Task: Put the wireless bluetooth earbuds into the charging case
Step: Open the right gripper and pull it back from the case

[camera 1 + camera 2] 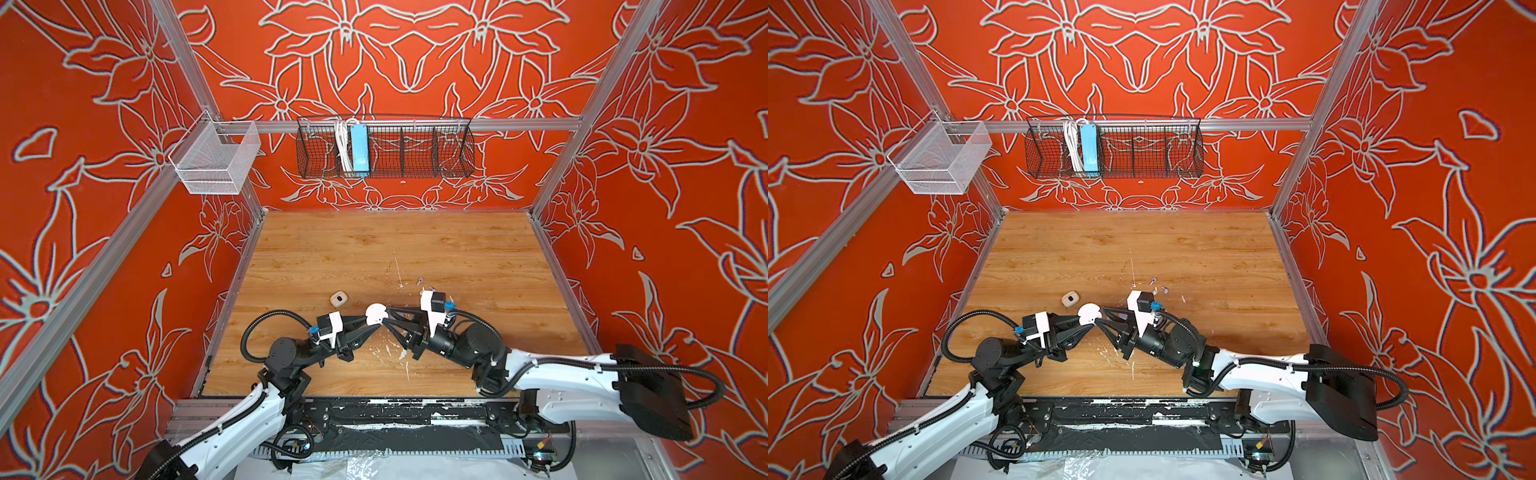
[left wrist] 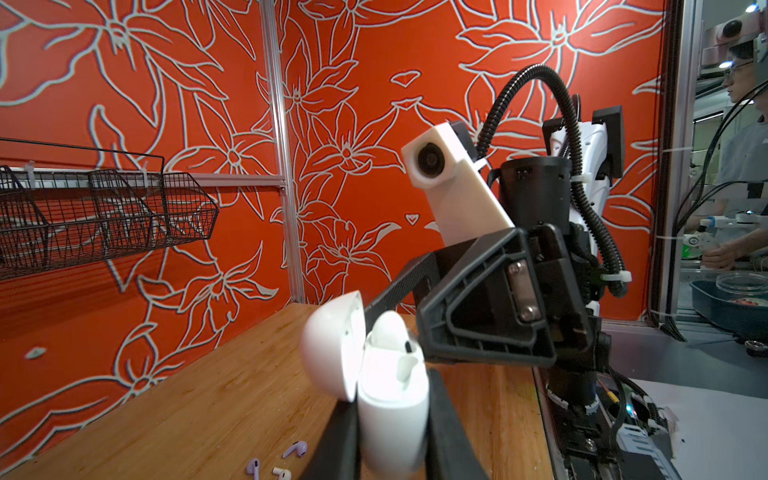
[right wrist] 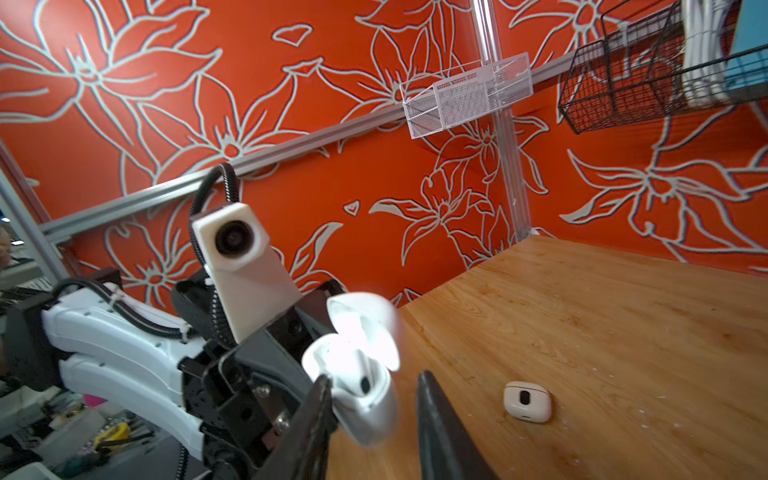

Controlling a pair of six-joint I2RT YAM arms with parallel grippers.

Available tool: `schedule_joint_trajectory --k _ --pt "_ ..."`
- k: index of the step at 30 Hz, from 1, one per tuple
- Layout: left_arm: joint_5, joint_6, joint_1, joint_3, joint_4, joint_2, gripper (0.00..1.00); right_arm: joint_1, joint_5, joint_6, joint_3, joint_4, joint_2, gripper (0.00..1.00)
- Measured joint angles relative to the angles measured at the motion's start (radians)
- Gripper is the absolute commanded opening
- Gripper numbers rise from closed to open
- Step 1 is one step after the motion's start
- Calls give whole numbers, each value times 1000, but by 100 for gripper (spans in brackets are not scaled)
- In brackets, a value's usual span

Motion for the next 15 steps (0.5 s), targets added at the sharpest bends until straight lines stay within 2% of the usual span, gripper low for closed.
schedule_joint_trajectory --k 7,10,12,15 --pt "4 10 -1 1 -7 -3 0 0 45 -26 -14 -76 -105 45" --pt "2 18 -2 11 -43 -5 0 0 97 -37 -16 -152 -173 53" --pt "-2 25 -2 23 -59 3 0 0 183 -35 -8 -257 -233 57" --pt "-6 29 -2 37 -77 26 0 -6 376 2 84 -525 -283 50"
